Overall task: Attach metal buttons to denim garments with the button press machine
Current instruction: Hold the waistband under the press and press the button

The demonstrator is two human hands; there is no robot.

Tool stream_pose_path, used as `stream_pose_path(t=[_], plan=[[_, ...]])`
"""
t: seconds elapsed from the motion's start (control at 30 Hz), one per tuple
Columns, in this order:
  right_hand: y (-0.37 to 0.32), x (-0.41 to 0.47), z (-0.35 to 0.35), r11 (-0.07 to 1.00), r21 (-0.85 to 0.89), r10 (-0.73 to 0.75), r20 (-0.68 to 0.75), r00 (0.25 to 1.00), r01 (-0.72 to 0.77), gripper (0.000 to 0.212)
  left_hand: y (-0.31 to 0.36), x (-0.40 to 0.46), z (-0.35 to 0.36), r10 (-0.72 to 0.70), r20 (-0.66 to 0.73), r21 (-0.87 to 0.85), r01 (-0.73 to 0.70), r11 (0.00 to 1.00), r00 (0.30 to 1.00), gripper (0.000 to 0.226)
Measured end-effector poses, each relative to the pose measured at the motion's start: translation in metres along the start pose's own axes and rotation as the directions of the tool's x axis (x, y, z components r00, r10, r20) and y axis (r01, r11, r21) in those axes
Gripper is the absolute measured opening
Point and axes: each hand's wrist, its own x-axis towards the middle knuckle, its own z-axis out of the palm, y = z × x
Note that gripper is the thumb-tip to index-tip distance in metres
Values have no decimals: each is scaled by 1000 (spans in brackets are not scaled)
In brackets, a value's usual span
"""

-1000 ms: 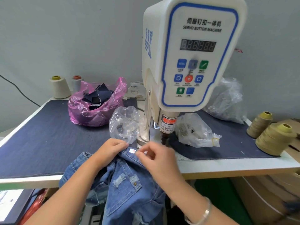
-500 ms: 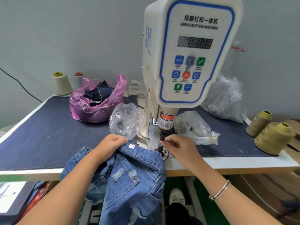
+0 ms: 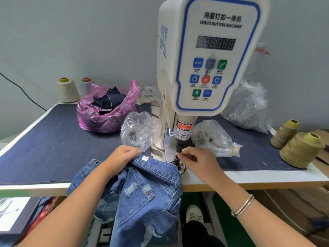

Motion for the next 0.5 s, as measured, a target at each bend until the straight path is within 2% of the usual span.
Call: stream_pose_path(t=[0.17, 0.33, 0.4, 0.5], plan=[[2, -3, -1, 999, 38, 9, -20, 1000, -9, 7, 2, -1, 1, 2, -2, 12, -2, 1000, 1000, 50], [-7, -24, -1, 991, 117, -59, -105, 993, 71, 7, 17, -6, 3, 16, 69, 68, -21, 997, 997, 41], [-13, -36, 0, 990, 123, -68, -67, 995, 75, 7, 31, -10, 11, 39, 191, 133, -65, 989, 981, 40], [-21, -51, 3, 969, 236, 42, 139, 989, -74, 34, 56, -14, 27, 67, 365, 159, -133, 978, 929, 38]])
